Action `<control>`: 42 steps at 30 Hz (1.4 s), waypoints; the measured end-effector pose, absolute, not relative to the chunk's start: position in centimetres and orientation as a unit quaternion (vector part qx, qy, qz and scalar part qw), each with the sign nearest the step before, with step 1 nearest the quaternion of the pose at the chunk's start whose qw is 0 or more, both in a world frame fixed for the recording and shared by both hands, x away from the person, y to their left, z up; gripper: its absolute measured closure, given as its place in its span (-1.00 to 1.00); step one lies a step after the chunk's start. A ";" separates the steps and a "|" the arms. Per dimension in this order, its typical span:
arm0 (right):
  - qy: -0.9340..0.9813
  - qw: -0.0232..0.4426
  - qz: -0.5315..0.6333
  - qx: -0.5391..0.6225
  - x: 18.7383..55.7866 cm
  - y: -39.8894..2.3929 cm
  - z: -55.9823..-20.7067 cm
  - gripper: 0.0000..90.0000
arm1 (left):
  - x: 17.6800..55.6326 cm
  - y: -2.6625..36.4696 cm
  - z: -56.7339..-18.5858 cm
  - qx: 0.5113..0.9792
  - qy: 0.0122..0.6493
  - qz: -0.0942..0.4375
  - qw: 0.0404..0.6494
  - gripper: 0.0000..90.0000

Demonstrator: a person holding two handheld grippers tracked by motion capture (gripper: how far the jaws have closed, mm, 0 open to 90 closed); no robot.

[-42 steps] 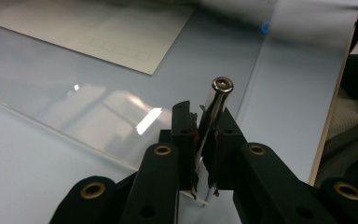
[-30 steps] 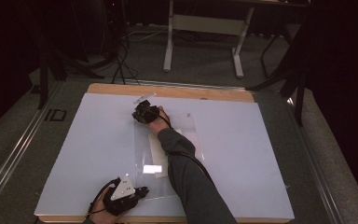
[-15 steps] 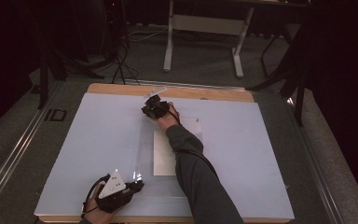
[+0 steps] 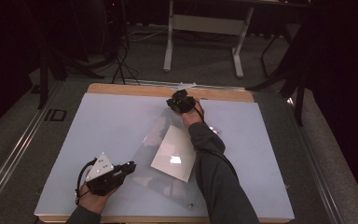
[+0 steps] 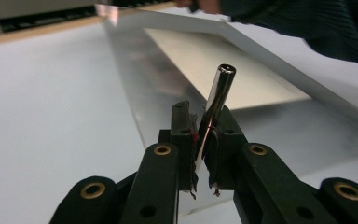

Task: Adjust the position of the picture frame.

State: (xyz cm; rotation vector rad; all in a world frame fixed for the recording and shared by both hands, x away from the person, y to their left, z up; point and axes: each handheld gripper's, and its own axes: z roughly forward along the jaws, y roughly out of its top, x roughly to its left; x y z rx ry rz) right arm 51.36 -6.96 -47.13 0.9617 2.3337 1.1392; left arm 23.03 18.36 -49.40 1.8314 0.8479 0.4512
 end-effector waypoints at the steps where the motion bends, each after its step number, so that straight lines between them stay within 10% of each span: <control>1: 0.828 0.185 0.404 0.341 51.4 -7.0 -47.1 0.88 | 23.0 18.4 -49.4 0.761 0.352 0.188 0.511 0.82; 42: 0.780 0.242 0.396 0.421 45.2 -20.6 -46.7 0.90 | 38.1 19.3 -48.6 0.726 0.454 0.235 0.460 0.79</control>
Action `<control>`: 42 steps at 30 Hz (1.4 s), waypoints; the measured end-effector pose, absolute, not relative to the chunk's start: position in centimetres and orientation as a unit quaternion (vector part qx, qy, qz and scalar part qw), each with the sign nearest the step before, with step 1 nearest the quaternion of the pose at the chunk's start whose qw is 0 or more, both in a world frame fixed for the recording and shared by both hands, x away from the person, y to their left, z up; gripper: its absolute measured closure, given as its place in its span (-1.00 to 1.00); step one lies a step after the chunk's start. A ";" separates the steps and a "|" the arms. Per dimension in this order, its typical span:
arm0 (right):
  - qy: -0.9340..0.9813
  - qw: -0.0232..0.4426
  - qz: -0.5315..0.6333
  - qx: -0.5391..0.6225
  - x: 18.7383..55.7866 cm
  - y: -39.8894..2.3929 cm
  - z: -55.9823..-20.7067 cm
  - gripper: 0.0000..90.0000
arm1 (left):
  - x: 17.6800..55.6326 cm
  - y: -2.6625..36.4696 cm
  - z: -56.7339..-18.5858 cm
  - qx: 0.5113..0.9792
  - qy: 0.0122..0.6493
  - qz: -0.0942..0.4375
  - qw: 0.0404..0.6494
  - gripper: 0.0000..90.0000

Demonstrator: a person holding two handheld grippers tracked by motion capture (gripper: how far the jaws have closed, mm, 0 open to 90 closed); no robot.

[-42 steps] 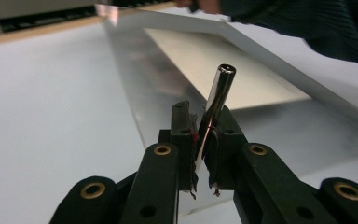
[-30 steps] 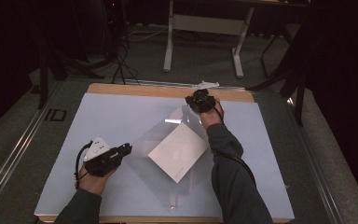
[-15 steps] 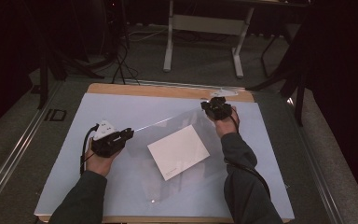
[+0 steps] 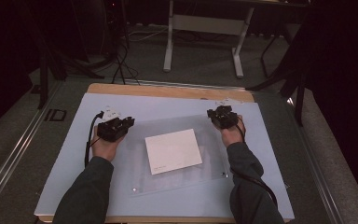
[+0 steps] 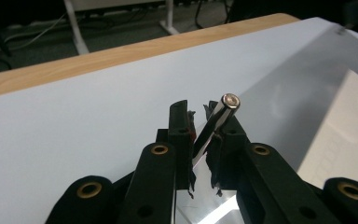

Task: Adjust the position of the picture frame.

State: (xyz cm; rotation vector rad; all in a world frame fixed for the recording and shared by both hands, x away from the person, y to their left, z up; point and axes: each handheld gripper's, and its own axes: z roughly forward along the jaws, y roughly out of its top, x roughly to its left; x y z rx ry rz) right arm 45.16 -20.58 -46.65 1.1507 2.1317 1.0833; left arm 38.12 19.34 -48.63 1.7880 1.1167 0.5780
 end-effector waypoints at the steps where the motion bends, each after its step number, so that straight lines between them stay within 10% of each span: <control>1: 0.780 0.242 0.396 0.421 45.2 -20.6 -46.7 0.90 | 38.1 19.3 -48.6 0.726 0.454 0.235 0.460 0.79; 42: 0.781 0.198 0.367 0.464 44.5 -22.3 -51.8 0.90 | 43.3 17.3 -52.8 0.733 0.523 0.179 0.396 0.84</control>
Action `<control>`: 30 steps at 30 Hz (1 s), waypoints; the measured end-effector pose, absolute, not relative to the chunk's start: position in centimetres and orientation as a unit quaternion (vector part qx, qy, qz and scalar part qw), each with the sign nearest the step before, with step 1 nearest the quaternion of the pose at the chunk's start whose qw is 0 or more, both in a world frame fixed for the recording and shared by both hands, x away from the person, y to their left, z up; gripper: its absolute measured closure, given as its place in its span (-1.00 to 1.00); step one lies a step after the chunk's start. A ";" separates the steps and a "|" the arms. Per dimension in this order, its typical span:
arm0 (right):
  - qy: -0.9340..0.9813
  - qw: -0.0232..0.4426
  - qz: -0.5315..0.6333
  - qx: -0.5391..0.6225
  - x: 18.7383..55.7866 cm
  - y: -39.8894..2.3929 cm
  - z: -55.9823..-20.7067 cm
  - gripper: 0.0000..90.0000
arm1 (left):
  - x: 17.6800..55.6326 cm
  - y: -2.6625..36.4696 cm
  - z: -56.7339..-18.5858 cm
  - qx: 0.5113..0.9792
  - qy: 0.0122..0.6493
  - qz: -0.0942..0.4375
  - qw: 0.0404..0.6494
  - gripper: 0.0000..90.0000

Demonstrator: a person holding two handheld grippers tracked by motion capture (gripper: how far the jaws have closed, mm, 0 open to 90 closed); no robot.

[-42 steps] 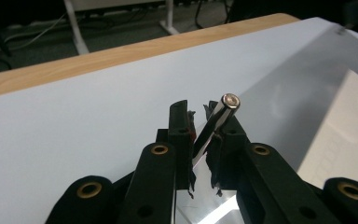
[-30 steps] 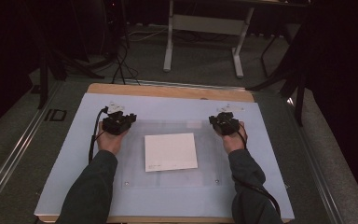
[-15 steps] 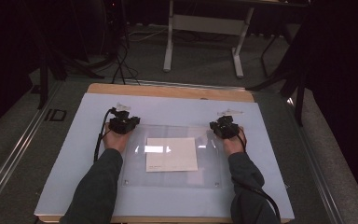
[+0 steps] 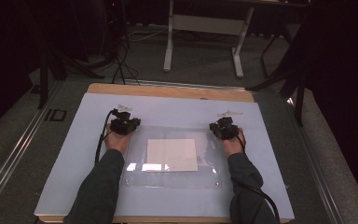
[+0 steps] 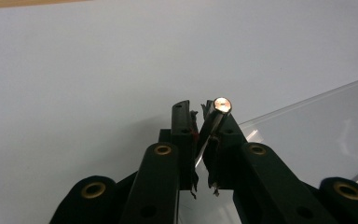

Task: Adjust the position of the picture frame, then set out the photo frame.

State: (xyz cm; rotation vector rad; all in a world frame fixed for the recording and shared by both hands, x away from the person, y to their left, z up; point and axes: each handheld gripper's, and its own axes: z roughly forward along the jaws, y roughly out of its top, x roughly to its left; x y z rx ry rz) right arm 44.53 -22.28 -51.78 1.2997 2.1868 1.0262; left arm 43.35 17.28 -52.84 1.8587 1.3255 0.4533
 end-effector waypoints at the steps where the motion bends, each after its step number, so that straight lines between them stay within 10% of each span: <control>1: 0.781 0.199 0.367 0.465 44.6 -22.3 -51.8 0.90 | 43.3 17.3 -52.8 0.733 0.523 0.180 0.396 0.84; 30: 0.780 0.194 0.381 0.456 44.7 -22.6 -52.1 0.88 | 43.3 17.9 -53.2 0.726 0.521 0.158 0.419 0.78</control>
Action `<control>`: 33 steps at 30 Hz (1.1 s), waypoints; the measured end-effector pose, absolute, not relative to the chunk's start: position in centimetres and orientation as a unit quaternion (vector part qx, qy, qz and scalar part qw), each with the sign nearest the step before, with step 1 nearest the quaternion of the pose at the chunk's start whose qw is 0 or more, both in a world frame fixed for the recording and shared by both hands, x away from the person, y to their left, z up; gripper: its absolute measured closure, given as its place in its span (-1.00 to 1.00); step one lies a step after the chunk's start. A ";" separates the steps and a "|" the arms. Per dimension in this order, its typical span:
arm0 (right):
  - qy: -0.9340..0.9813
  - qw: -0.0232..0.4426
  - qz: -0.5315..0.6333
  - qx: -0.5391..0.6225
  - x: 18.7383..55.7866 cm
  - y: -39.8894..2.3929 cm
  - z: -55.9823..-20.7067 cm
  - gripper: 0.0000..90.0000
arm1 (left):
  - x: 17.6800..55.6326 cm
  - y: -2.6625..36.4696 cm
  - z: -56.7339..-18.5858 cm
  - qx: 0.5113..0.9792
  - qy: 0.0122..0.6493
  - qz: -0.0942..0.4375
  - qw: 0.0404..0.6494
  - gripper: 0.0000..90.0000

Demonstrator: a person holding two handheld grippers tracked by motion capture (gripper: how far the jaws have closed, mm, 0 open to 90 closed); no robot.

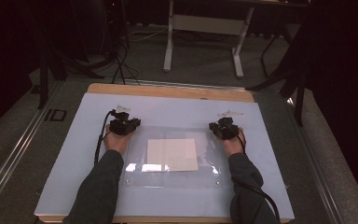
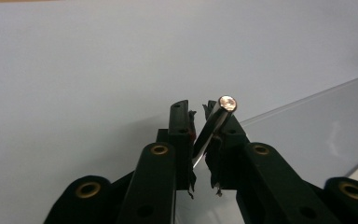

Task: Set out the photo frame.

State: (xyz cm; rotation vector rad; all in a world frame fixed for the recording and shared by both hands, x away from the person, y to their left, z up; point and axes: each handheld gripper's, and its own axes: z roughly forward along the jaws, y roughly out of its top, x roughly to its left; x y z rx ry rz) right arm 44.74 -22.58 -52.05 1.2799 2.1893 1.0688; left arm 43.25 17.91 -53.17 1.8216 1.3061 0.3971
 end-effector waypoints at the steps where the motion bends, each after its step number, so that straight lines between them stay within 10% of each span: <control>1: 0.780 0.192 0.384 0.456 44.7 -22.6 -52.1 0.87 | 43.2 18.0 -53.2 0.727 0.520 0.158 0.421 0.75; 16: 0.766 0.203 0.436 0.426 43.5 -24.5 -50.7 0.67 | 41.4 19.6 -51.9 0.706 0.492 0.167 0.481 0.52; 33: 0.760 0.202 0.449 0.424 43.7 -24.1 -51.5 0.86 | 41.4 19.6 -52.0 0.721 0.477 0.186 0.467 0.74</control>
